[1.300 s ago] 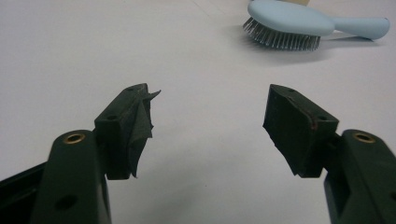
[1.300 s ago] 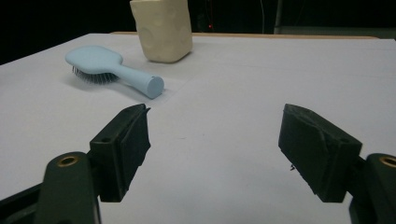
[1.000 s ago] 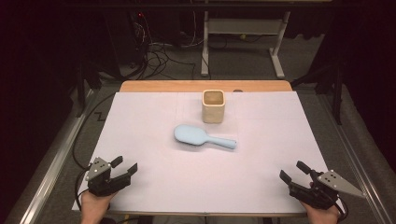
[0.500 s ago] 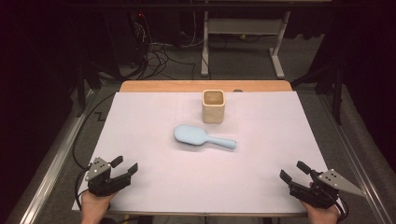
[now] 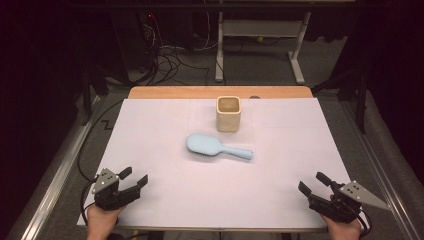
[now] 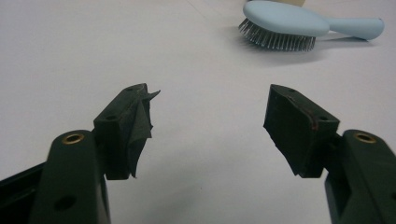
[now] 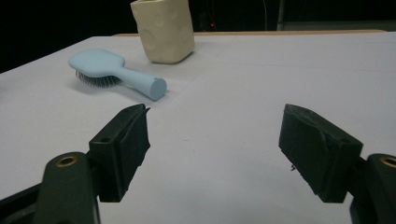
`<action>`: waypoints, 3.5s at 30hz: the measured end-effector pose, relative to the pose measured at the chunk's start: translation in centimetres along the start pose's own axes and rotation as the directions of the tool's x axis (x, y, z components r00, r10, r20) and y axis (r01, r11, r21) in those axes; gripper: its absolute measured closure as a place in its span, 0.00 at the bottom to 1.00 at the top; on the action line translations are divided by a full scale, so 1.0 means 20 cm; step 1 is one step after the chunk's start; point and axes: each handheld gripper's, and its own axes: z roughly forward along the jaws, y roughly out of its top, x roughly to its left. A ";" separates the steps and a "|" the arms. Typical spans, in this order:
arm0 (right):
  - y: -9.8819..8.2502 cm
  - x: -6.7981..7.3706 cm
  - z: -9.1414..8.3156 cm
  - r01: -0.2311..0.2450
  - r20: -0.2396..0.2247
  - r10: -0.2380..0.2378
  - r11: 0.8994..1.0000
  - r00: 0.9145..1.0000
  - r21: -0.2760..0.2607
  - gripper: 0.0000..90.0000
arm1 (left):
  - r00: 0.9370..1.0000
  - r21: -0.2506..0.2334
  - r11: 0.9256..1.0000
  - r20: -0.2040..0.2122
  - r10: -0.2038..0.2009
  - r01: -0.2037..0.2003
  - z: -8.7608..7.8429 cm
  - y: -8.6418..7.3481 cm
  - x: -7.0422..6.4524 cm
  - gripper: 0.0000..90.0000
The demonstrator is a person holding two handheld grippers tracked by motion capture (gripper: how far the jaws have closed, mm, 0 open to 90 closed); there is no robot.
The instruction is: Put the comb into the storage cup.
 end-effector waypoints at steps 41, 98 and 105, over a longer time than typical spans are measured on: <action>0.04 0.03 0.06 0.025 -0.035 -0.025 1.000 0.999 -0.012 0.29 | 1.000 0.011 1.000 0.000 0.010 -0.010 0.01 0.00 0.00 0.36; 0.14 0.12 0.29 0.026 -0.116 -0.029 0.999 0.993 -0.029 0.30 | 1.000 0.016 1.000 0.003 0.008 -0.008 0.02 0.00 0.00 0.36; 0.15 0.13 0.32 0.030 -0.130 -0.032 0.999 0.991 -0.020 0.30 | 1.000 0.015 1.000 0.001 0.007 -0.007 0.02 0.00 0.00 0.36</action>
